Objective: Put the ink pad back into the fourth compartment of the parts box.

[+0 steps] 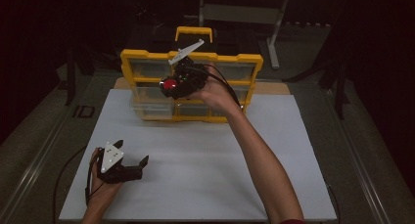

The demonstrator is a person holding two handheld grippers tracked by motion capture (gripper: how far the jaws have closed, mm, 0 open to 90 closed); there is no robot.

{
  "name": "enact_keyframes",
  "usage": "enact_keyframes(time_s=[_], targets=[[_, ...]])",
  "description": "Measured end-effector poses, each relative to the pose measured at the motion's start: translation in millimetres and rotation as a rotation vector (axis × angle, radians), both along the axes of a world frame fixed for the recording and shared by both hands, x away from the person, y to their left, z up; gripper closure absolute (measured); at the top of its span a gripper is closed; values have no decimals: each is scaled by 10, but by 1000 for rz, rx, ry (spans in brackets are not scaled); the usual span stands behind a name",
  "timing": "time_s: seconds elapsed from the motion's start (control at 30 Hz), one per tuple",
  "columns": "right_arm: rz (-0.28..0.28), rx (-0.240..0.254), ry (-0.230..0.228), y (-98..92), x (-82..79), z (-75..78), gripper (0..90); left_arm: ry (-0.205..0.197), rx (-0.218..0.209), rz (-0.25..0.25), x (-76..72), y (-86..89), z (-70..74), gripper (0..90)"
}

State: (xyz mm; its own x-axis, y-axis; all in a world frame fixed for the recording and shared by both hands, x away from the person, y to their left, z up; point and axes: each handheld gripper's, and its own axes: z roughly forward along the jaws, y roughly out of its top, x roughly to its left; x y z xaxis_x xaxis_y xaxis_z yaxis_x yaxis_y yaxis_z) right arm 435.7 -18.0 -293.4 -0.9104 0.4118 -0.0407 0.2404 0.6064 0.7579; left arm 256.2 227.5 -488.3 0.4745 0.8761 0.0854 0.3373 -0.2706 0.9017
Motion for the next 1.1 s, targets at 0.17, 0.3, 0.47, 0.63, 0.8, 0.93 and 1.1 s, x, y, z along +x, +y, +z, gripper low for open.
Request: enact_keyframes(time_s=[0.17,0.3,0.47,0.63,0.8,0.93,1.1], targets=[[1,1,-1,47,20,8,294,0,1,0,0,-1,0,1],[-2,10,-1,73,42,13,294,-1,0,0,0,0,0,1],[-1,11,2,117,53,11,294,-2,-4,1,-2,2,1,1],[1,7,3,164,61,4,293,-3,-7,-1,-3,1,1,1],[-1,4,7,198,75,-6,294,-3,-7,-2,-2,1,1,1],[0,2,11,226,83,-22,293,-3,-9,-2,-2,2,0,1],[3,3,14,272,81,-37,293,-8,-11,-3,-3,5,2,1]])
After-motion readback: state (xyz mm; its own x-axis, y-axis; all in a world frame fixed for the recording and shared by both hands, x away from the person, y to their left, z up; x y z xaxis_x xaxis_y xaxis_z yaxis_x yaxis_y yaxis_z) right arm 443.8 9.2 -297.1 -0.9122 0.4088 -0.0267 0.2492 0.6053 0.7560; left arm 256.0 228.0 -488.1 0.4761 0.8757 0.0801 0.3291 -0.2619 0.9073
